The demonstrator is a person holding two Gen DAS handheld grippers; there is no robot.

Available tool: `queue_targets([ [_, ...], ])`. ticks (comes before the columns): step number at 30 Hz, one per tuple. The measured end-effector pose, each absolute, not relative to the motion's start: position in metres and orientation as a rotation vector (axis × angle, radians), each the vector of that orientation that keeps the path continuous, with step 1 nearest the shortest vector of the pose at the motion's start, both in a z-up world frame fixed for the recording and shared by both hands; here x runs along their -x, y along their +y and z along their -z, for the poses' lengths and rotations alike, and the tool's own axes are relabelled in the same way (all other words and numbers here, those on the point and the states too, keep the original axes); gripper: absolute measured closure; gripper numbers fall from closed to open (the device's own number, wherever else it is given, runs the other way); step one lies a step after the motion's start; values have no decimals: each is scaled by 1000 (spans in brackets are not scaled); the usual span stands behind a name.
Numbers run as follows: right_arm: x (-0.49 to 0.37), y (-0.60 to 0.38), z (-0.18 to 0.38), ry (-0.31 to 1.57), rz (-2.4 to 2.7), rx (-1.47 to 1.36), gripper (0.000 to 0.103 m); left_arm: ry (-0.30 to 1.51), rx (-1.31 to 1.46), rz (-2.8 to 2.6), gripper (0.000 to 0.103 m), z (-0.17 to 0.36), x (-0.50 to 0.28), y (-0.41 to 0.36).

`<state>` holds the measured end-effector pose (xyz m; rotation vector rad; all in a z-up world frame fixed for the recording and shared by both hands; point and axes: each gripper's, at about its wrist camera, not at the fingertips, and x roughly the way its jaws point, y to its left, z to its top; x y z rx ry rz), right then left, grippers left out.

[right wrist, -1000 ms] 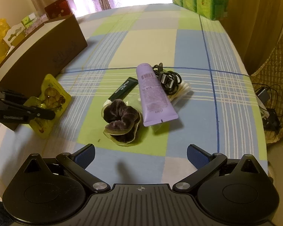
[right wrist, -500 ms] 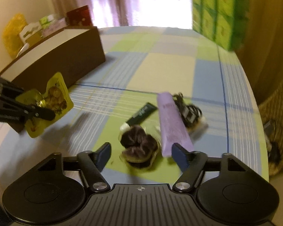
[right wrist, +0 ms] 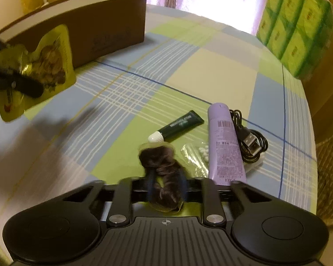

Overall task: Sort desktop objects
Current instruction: 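Grasp the dark brown scrunchie with the right tool while the left tool holds the packet, then carry the snack packet and scrunchie over the open box with both tools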

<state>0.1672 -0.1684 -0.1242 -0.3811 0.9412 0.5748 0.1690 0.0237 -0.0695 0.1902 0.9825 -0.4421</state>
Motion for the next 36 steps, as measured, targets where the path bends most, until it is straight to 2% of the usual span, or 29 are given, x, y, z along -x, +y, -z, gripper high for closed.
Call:
queue_targets([
  [5,-164,-168,114,993,-584,332,92,973,-183,450,86,65,-160,26],
  [14,-146,-156,78,993,-615,244,93,919,-163,455,86,46,-143,39],
  [36,-109,-50,-11,845,-912,119,92,760,-122,352,86,-24,-106,136],
])
